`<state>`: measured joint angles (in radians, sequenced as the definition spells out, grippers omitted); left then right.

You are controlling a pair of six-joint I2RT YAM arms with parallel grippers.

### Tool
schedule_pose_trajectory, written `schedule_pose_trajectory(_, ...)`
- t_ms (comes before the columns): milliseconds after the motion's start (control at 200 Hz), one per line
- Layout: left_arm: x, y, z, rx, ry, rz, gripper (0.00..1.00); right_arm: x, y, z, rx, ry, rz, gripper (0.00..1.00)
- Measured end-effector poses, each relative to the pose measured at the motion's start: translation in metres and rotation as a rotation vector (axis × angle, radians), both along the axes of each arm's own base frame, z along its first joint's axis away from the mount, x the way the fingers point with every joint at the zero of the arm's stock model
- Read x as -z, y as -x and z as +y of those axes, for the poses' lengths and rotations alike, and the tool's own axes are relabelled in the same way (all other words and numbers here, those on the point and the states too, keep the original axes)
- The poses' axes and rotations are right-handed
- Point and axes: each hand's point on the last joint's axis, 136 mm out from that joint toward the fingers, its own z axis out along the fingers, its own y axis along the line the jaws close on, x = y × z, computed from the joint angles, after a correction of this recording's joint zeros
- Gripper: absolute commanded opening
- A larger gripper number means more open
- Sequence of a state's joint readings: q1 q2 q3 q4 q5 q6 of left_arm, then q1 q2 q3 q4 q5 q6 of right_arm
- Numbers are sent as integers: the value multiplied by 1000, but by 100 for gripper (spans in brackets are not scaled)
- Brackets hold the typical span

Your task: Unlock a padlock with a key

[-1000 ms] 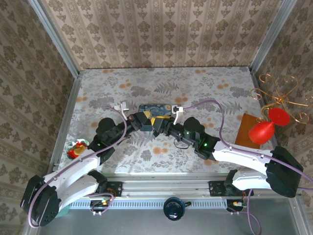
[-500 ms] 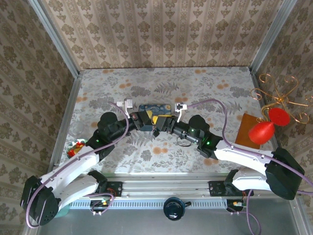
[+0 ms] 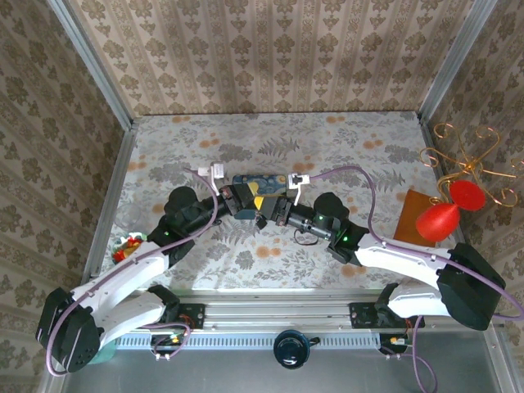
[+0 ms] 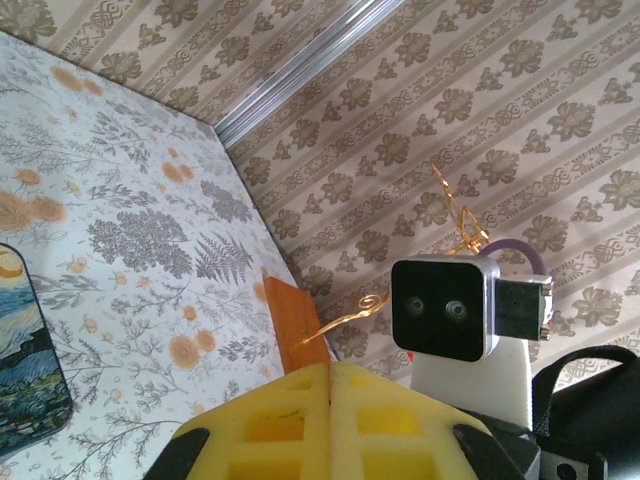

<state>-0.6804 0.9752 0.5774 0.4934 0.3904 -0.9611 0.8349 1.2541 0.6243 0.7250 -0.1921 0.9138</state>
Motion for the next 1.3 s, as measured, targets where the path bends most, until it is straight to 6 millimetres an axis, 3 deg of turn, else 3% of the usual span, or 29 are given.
schedule_pose_trajectory(295, -5, 0, 0, 1, 16, -13, 0, 1, 3, -3, -1, -27, 1, 15)
schedule_pose_trajectory(575, -13, 2, -1, 11, 39, -33, 0, -8, 6, -9, 3, -48, -10, 21)
schedule_pose_trajectory(990, -18, 5, -2, 20, 56, -49, 0, -13, 5, -10, 7, -66, -17, 14)
schedule_pose_trajectory(1300, -21, 7, -5, 27, 63, -56, 0, -18, 4, -12, 11, -82, -26, 19)
